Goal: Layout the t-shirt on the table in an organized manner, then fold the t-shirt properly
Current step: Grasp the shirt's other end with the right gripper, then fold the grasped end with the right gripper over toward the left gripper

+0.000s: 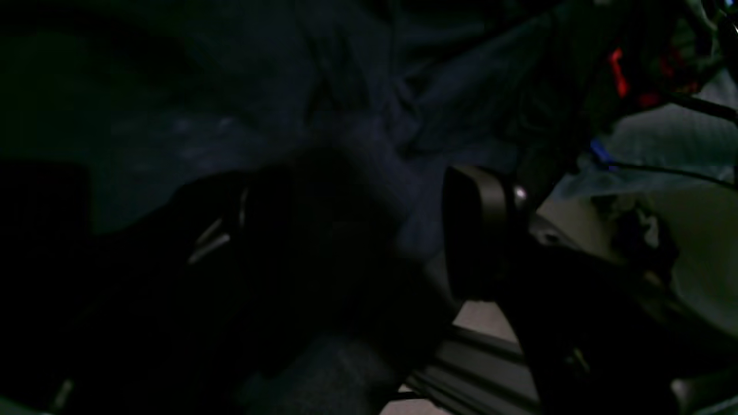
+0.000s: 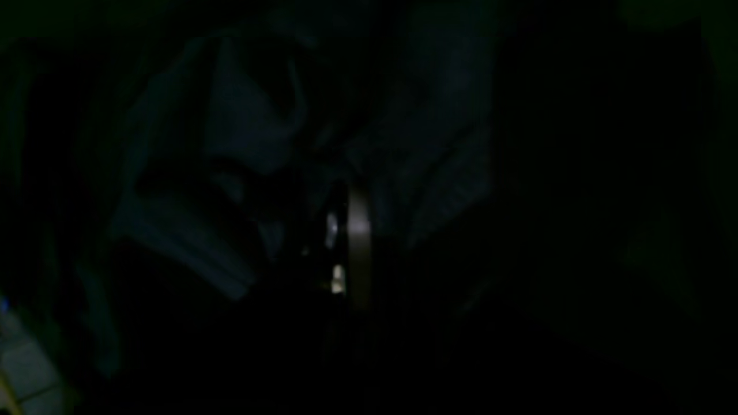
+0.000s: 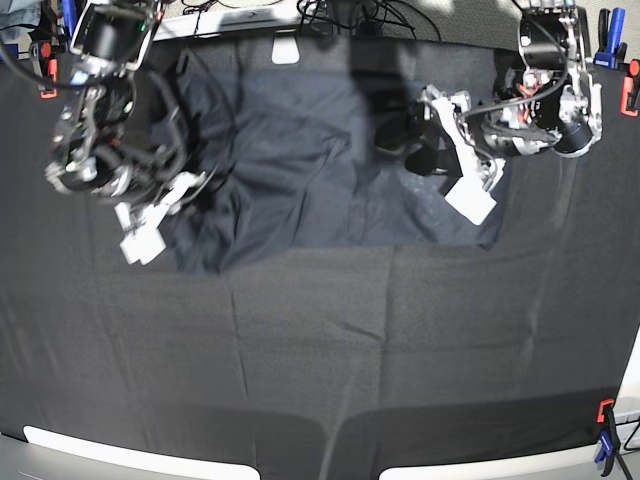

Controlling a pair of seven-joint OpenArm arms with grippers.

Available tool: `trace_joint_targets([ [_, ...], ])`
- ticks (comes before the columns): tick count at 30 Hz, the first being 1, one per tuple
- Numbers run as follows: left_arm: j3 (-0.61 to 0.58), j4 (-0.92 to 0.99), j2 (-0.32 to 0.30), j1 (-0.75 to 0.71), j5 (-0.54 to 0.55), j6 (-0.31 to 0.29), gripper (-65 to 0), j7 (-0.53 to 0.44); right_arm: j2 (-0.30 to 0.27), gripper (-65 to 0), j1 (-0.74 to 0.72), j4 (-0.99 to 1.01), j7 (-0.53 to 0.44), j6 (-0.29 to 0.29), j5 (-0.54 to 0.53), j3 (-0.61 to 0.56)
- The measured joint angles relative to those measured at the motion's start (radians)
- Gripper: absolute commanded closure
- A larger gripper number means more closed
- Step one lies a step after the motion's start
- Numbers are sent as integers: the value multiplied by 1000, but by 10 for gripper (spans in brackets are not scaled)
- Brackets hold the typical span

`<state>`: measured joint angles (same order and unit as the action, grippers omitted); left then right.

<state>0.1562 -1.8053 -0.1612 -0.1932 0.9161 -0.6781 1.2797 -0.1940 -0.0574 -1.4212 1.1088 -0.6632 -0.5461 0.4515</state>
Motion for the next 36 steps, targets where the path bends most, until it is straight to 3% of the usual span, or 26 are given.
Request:
trace_joint_targets([
  [8,0,0,0,-29,4,0,-385,-7,-45,0,-82,1,21,-2,46,219],
  [11,0,0,0,-31,-6,0,-385,-97,-73,0,-90,1,30,-1,36,261],
  [14,0,0,12,-31,-156,5,-385,-274,-66,0,-84,1,31,-1,38,270],
  [15,0,0,21,-31,-203,34,-385,-315,-59,0,-84,1,34,-1,39,270],
  [18,-21,0,42,-31,-335,53,-385,-343,-31,0,-86,1,38,-1,-1,269],
  [22,-134,0,47,-32,-444,50,-385,-390,18,0,-86,1,38,-1,-74,269],
  [23,-169,0,47,-32,-485,54,-385,-409,32,0,-85,0,37,-1,-86,264],
  [26,-267,1,47,-33,-567,155,-385,-427,61,0,-84,-11,38,-1,-86,225],
  [29,-351,1,45,-33,-624,181,-385,-435,76,0,-84,-35,37,-1,-87,162],
  [36,-444,1,44,-33,-730,270,-385,-471,130,0,-86,-61,37,8,-233,-59],
])
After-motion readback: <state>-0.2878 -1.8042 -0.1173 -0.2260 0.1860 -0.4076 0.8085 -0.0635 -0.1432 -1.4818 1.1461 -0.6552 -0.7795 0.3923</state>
